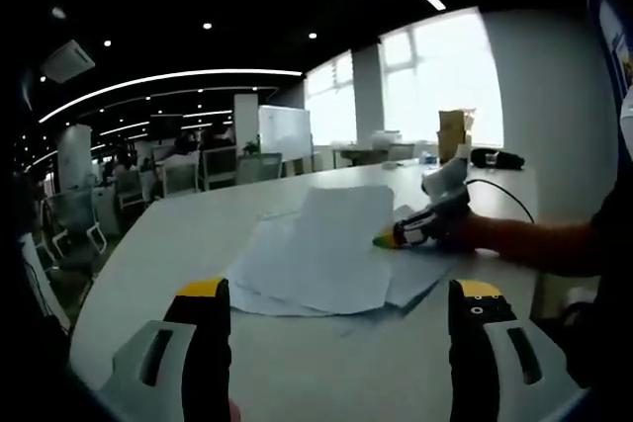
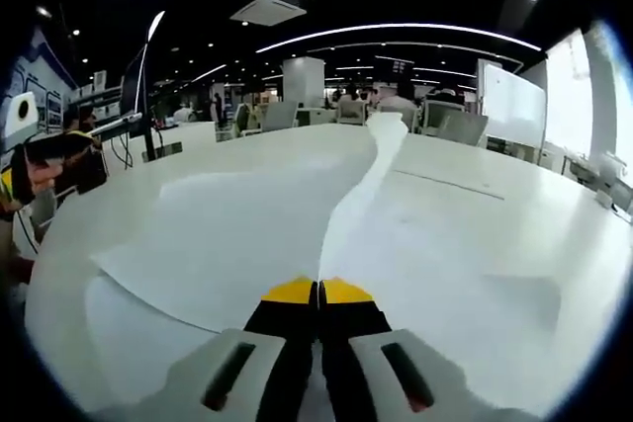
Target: Organize the stack of printing papers by aligning and flattening the scattered papers on the table
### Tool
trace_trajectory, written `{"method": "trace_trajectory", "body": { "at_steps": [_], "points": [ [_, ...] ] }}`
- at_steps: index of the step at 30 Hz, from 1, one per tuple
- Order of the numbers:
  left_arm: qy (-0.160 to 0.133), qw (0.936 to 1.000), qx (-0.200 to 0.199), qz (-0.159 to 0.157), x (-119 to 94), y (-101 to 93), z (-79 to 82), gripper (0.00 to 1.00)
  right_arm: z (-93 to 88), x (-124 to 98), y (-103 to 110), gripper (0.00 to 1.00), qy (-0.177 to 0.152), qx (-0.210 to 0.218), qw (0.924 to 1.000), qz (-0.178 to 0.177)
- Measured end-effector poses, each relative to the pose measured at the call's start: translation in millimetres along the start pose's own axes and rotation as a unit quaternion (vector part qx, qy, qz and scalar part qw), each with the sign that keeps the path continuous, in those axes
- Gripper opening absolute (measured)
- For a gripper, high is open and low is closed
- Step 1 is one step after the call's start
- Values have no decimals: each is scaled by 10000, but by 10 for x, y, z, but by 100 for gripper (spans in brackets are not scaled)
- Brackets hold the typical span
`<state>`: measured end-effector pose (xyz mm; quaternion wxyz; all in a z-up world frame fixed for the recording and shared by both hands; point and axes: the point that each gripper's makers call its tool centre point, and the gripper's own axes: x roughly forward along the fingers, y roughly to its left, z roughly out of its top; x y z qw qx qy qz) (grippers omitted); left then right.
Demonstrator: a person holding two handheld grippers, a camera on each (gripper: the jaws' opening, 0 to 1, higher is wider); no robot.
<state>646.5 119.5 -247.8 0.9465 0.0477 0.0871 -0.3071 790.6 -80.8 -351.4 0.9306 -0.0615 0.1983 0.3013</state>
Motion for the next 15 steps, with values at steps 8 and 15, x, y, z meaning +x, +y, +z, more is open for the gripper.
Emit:
{"method": "trace_trajectory", "body": {
  "at_steps": [8,15],
  "points": [
    [-43,10000,24,10,-8,-2,34,94,12,24,-25,0,5,-29,10000,-72],
    [-33,10000,34,11,-7,-9,37,94,17,36,-31,0,21,80,9999,-108]
  ]
}}
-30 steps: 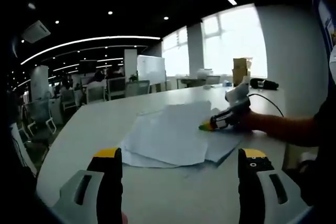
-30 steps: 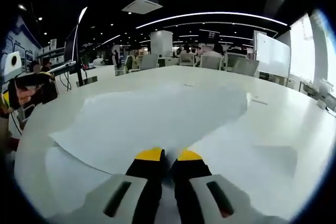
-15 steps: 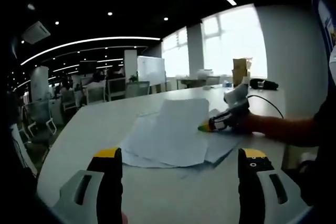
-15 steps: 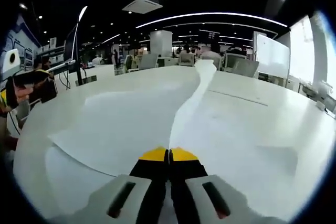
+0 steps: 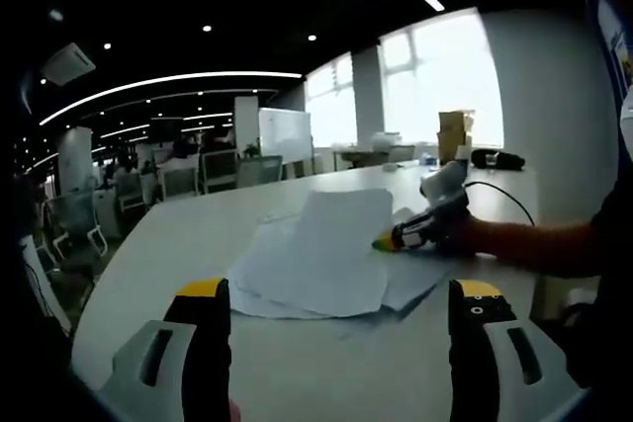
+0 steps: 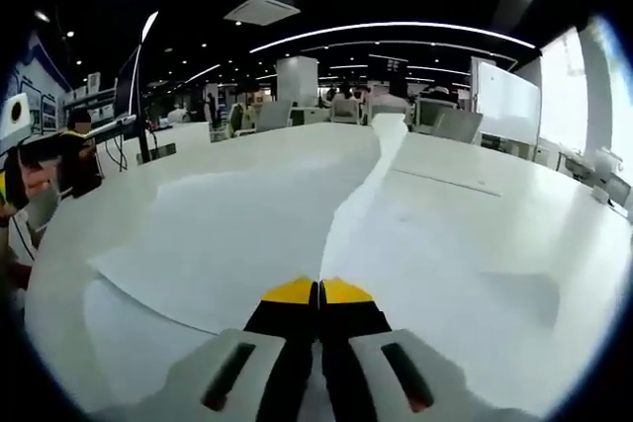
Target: Organize the stack of printing papers by aligning and flattening the scattered papers on the table
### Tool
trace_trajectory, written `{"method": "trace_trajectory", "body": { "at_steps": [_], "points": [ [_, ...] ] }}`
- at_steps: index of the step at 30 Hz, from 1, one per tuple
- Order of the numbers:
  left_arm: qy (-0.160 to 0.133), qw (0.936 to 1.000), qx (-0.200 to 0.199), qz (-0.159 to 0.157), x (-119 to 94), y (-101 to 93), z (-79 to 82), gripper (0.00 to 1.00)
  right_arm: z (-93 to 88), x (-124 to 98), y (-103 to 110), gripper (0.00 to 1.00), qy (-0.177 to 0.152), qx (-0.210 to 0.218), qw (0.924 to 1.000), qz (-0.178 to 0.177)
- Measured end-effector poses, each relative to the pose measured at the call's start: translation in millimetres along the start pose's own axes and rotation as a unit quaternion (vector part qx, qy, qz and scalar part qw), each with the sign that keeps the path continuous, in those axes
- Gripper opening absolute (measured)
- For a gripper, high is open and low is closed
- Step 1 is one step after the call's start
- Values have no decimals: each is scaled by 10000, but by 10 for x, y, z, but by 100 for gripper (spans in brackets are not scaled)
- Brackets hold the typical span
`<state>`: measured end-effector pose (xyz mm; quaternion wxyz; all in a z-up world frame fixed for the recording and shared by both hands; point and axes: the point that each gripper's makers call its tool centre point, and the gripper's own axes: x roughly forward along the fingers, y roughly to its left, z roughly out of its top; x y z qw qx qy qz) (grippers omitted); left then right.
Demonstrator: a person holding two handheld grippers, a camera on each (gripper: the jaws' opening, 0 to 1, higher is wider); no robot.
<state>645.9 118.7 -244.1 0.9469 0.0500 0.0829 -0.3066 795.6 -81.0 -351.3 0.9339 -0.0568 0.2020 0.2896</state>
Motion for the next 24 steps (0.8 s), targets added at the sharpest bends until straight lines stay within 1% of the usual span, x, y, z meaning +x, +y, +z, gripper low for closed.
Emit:
{"method": "trace_trajectory", "body": {
  "at_steps": [5,7,10,20,24],
  "points": [
    [-20,10000,12,3,4,-7,13,93,1,1,-6,0,3,-37,10000,-23],
    [-34,10000,22,1,5,-11,21,93,6,4,6,0,3,-132,9999,-57],
    [-44,10000,31,8,3,-10,31,93,9,6,-10,0,3,-111,9999,-66],
    [-19,10000,21,3,6,-4,30,93,88,-17,-46,0,-174,-53,9998,-117],
    [-78,9999,-87,-52,3,-8,51,93,121,-36,-48,0,-265,-37,9996,-124]
  ]
}}
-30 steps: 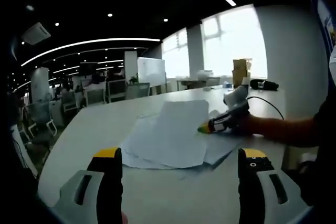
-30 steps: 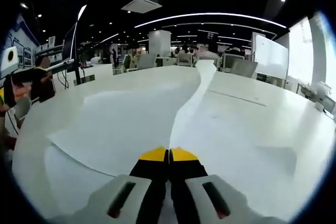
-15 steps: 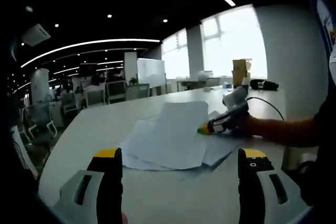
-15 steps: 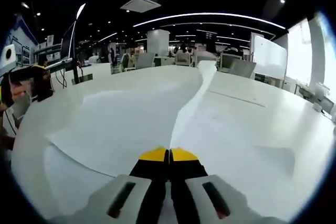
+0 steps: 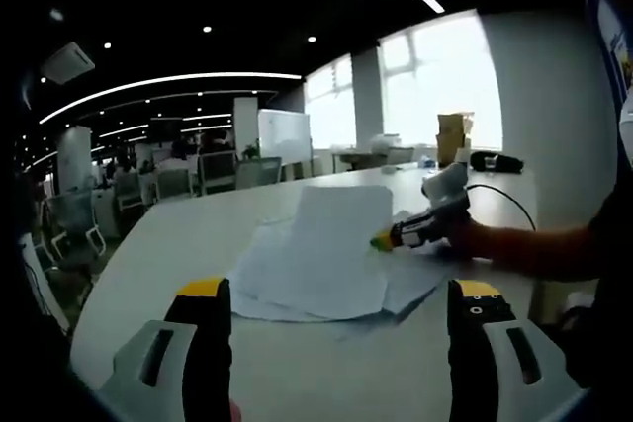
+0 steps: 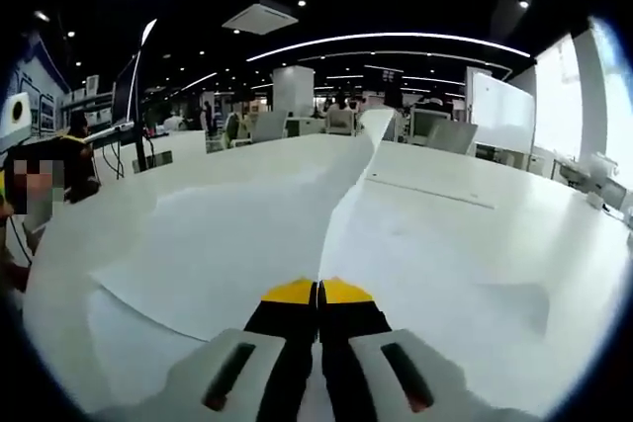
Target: Organize the stack of printing papers by aligning and flattening the scattered papers on the table
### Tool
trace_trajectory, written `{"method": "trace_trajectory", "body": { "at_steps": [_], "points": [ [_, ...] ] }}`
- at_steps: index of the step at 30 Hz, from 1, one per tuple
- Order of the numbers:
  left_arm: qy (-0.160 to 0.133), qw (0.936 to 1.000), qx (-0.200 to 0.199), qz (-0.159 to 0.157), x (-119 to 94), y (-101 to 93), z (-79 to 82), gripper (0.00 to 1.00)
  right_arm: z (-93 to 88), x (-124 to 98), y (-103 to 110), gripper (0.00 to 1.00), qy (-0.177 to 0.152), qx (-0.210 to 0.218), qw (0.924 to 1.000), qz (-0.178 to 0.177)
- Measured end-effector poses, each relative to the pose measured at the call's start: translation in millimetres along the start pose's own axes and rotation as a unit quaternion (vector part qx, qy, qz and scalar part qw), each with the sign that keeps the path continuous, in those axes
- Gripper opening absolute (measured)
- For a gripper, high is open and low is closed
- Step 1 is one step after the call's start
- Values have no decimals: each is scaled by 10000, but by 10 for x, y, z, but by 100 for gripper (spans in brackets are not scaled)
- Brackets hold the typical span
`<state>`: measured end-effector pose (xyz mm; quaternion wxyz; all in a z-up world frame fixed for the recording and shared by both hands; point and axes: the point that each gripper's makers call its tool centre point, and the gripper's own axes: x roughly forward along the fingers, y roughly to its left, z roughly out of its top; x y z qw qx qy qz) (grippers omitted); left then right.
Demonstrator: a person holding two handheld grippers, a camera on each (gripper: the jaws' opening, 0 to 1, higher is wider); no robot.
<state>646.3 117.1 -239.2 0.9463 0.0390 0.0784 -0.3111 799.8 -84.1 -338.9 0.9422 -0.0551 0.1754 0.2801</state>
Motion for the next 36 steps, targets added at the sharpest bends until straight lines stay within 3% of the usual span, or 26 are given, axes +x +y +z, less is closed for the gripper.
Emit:
{"method": "trace_trajectory", "body": {
  "at_steps": [36],
  "points": [
    [32,10000,16,61,-16,21,-5,93,272,-200,18,0,-575,-93,9983,-46]
  ]
}}
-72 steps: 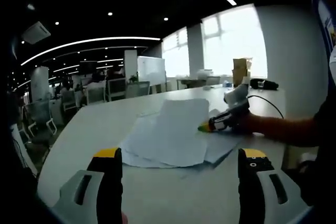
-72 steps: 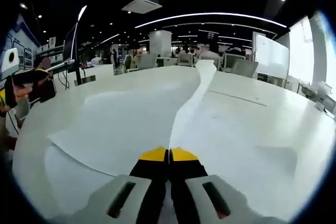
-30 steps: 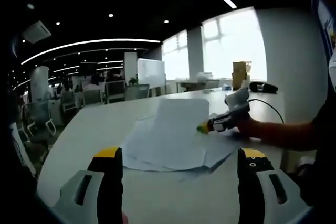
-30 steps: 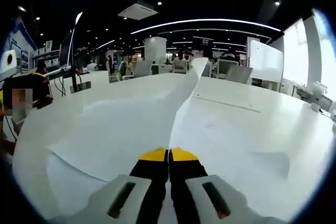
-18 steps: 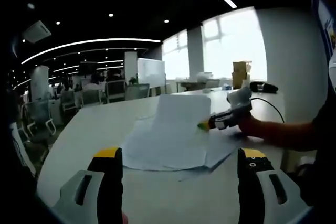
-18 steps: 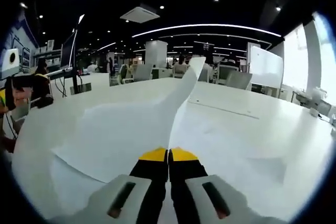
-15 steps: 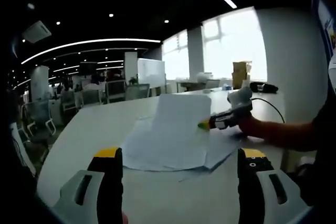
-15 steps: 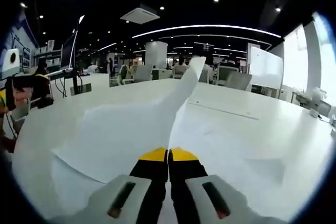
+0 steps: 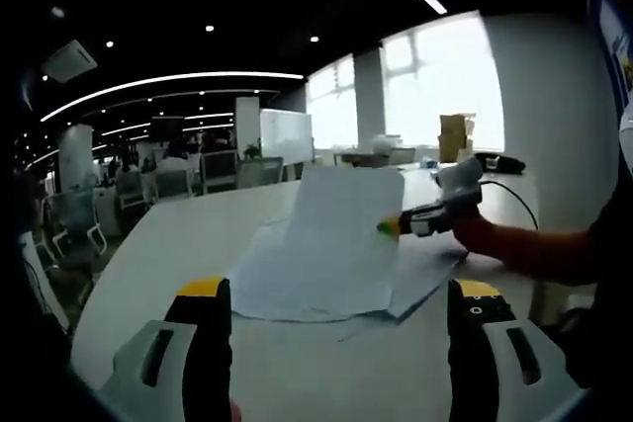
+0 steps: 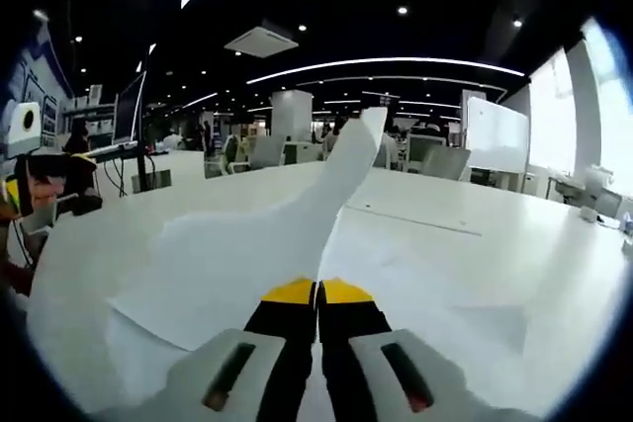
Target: Organize the stack of printing papers by aligning and flattening the scattered papers on the table
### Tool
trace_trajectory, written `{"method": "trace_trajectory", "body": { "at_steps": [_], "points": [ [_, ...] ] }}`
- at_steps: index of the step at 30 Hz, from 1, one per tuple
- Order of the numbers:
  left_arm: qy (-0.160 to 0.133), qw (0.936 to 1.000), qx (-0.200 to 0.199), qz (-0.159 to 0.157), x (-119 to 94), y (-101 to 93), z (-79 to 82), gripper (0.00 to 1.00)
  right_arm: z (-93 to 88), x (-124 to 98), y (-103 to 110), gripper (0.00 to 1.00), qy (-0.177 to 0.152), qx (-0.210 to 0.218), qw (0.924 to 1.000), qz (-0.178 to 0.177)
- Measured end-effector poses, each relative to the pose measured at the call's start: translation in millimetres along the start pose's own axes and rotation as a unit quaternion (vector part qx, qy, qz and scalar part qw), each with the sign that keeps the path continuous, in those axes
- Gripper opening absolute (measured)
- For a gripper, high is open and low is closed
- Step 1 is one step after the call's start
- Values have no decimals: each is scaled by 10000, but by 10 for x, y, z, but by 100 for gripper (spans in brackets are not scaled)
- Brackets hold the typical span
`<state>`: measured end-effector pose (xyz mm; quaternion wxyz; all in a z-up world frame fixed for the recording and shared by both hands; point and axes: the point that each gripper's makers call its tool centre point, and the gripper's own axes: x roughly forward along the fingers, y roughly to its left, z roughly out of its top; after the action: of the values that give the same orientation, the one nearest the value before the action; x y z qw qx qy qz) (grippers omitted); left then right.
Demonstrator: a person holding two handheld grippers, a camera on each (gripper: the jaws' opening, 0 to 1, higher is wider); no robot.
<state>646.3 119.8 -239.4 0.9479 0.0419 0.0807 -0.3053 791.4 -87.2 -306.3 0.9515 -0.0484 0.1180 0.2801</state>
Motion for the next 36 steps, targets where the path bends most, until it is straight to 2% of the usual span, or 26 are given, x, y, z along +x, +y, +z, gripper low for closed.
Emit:
{"method": "trace_trajectory", "body": {
  "at_steps": [14,16,36],
  "points": [
    [-1,10000,46,-21,-19,-7,49,93,55,-86,16,0,-126,61,9999,9],
    [2,10000,60,-8,-23,0,53,93,85,-116,67,0,-210,203,9995,105],
    [40,10000,42,23,0,18,41,93,223,-192,104,0,-456,120,9989,80]
  ]
}}
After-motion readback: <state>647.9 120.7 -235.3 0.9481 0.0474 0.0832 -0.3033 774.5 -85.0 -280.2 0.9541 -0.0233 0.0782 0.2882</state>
